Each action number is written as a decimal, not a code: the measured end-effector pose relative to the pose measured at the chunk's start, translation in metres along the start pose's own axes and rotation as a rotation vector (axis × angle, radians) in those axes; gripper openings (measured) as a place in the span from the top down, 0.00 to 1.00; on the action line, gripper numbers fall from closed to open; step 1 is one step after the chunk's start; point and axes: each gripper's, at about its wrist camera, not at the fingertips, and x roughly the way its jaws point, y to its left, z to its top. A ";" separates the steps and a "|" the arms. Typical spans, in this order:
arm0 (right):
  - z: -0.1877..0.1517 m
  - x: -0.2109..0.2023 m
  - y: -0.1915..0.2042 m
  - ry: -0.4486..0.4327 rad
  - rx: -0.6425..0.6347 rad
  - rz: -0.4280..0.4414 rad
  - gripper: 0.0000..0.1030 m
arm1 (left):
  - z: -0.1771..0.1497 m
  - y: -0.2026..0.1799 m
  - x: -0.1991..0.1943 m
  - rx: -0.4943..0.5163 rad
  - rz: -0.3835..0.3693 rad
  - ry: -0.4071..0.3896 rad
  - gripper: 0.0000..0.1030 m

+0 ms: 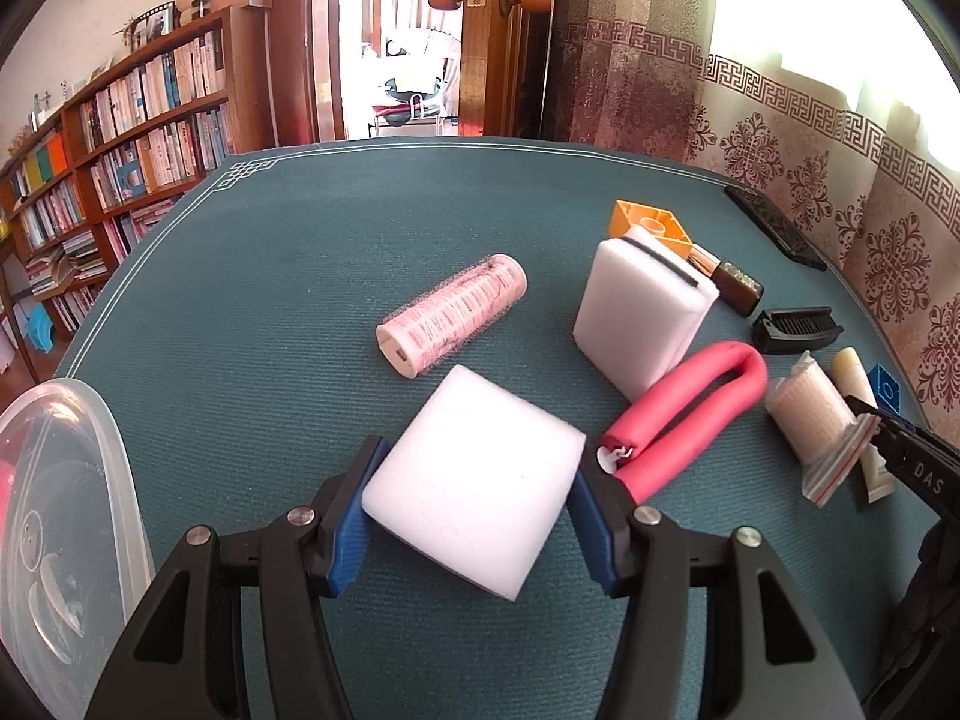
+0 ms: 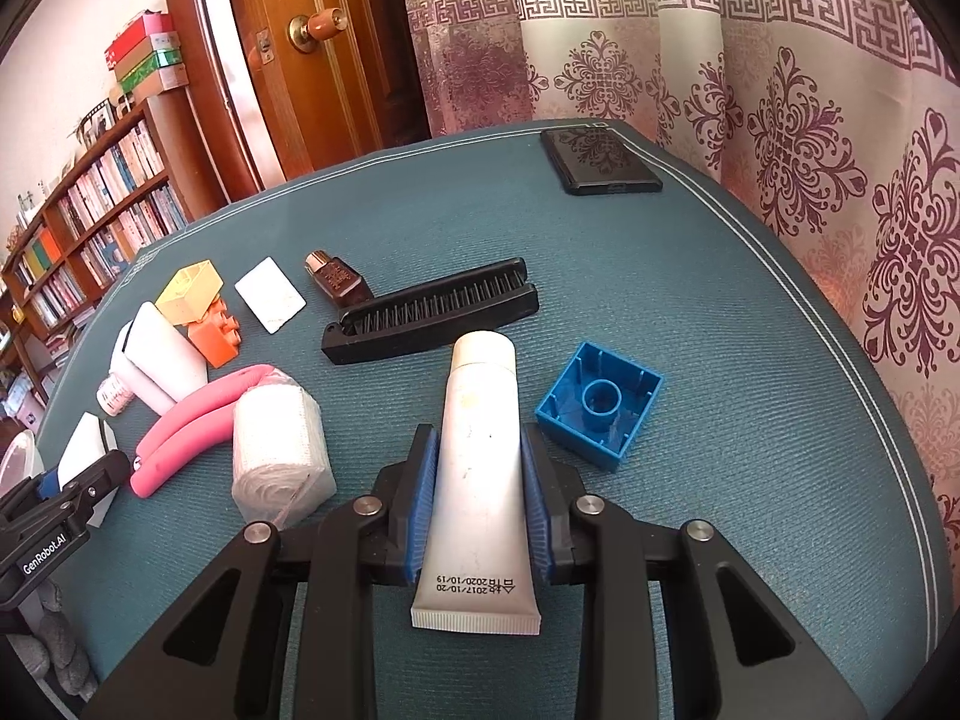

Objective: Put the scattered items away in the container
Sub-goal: 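Lift the sponge and tube and carry both tools to the clear container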

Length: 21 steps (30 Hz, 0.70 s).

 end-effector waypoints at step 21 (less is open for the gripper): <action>-0.005 -0.064 0.043 -0.152 -0.033 0.073 0.71 | -0.005 0.033 -0.068 -0.045 0.061 -0.139 0.40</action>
